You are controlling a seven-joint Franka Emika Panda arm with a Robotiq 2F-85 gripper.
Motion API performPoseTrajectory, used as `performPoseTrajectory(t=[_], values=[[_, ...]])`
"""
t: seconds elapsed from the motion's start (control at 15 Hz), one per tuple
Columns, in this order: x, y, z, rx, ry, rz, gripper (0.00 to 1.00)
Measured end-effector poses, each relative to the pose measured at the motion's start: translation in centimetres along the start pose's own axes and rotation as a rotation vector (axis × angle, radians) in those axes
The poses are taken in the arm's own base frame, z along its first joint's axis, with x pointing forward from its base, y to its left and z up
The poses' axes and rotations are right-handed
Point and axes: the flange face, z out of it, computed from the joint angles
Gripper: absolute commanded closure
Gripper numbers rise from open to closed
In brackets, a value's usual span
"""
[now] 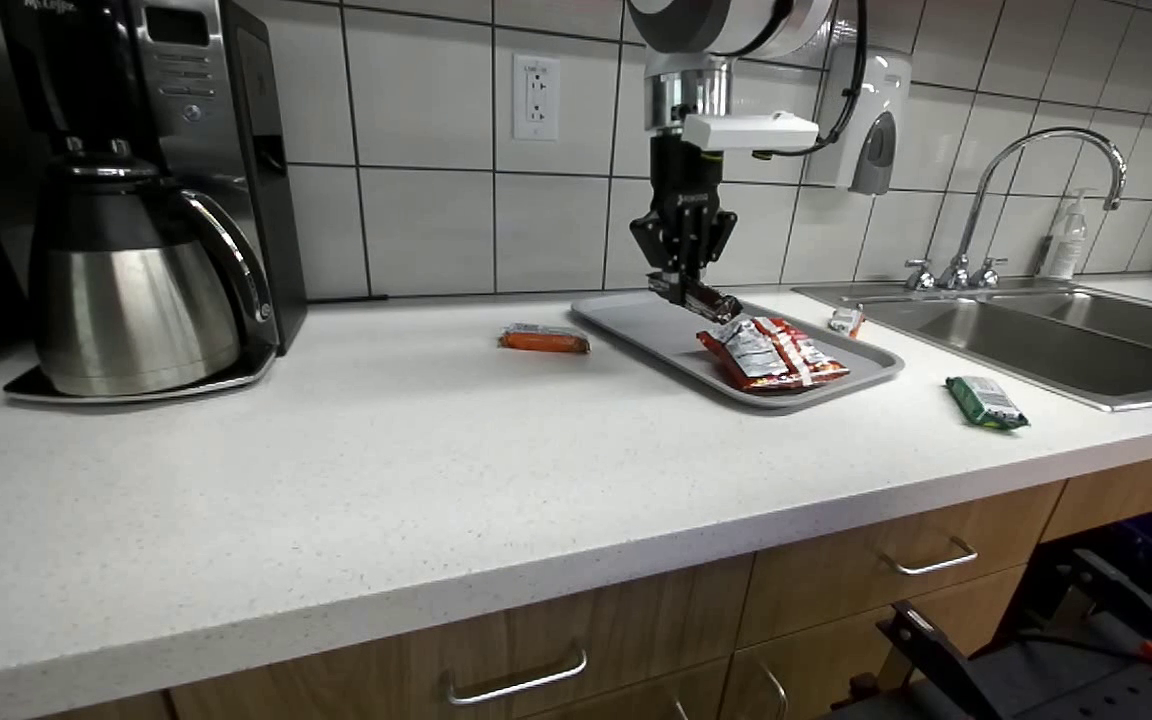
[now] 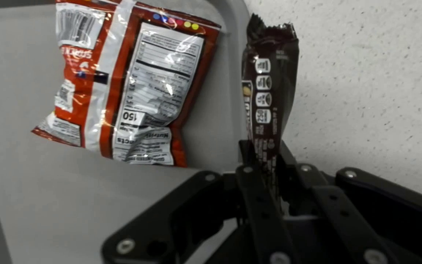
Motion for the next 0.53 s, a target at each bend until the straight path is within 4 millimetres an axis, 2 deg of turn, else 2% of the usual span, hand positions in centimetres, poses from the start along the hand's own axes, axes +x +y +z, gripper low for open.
performPoseTrajectory(t=[0.53], values=[[3.5,4.7,0.9,-0.010,0.011,0.170,0.96]])
